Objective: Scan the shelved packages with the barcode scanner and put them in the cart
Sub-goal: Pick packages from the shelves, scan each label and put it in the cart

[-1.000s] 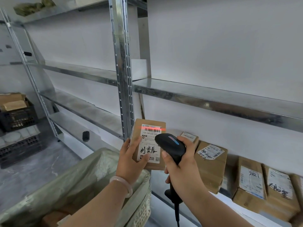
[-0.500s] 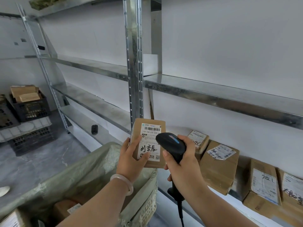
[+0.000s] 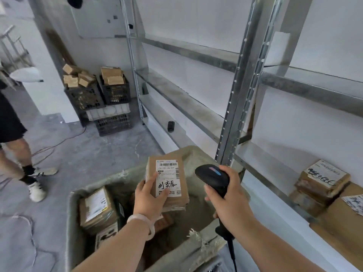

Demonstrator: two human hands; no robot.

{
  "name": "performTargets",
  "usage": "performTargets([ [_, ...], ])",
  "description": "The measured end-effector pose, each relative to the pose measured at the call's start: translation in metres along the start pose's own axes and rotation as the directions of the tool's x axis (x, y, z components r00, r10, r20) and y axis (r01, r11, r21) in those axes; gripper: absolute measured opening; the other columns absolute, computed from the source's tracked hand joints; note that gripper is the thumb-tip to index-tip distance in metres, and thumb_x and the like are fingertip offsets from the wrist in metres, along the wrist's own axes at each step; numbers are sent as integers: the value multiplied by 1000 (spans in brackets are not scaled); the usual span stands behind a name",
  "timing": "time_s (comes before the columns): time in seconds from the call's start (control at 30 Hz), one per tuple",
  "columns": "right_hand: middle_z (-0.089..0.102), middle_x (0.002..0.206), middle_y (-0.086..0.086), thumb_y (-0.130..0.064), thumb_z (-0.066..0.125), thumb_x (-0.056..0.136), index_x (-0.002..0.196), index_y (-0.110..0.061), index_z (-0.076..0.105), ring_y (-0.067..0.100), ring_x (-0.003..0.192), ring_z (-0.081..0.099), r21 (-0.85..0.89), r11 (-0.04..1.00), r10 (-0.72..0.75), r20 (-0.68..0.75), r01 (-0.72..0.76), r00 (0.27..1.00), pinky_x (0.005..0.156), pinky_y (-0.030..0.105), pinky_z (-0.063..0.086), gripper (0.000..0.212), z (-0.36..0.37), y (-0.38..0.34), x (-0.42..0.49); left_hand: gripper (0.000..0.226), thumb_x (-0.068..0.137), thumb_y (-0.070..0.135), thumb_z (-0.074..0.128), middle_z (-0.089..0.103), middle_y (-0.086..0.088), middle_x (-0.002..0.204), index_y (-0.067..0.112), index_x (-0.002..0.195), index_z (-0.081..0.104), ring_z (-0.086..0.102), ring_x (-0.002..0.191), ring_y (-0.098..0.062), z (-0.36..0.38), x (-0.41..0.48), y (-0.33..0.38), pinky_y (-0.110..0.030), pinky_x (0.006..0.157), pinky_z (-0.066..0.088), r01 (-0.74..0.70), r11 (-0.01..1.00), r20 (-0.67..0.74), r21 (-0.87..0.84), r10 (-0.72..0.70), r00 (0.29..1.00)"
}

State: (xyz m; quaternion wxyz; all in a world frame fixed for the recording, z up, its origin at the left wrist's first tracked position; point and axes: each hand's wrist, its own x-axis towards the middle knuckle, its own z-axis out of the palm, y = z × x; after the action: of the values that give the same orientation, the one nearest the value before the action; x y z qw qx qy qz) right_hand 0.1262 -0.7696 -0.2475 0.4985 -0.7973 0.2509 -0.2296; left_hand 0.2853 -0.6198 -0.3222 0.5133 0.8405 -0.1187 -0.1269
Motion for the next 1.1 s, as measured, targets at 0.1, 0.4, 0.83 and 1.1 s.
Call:
performTargets([
  [0.1, 55, 110, -13, -26, 68, 89, 116, -55, 32, 5, 78, 70, -13, 1000, 9, 82, -8, 997, 61, 31, 60, 53, 25, 1, 8, 64, 87, 37, 71, 28, -3, 153, 44, 143, 40, 42, 133, -25, -18, 10, -35, -48, 110, 42, 126, 992, -41, 22, -125, 991],
  [0.4, 59, 109, -12, -30, 68, 88, 112, -62, 32, 8, 82, 70, -54, 997, 62, 177, -53, 982, 58, 30, 56, 54, 77, 23, 31, 67, 90, 40, 66, 18, -4, 159, 47, 147, 31, 36, 138, -32, -34, 44, -90, -50, 109, 41, 317, 946, -50, 67, -314, 948],
  [0.83, 61, 108, -11, -29, 68, 89, 125, -47, 35, 7, 81, 70, -83, 992, 105, 113, -96, 988, 64, 36, 58, 52, 76, 30, 45, 73, 94, 59, 47, 0, -1, 166, 43, 155, 8, 0, 152, -27, -37, 68, -83, -51, 123, 7, 284, 815, -94, 505, -275, 957],
  [1.1, 60, 113, -12, -32, 70, 86, 115, -60, 33, 9, 92, 68, -81, 990, 116, -45, -120, 992, 79, 40, 59, 55, 31, 23, 31, 73, 94, 60, 48, 9, 4, 165, 46, 154, 9, 7, 152, -24, 5, 74, -7, -50, 123, 9, -58, 844, 111, 534, -2, 994],
])
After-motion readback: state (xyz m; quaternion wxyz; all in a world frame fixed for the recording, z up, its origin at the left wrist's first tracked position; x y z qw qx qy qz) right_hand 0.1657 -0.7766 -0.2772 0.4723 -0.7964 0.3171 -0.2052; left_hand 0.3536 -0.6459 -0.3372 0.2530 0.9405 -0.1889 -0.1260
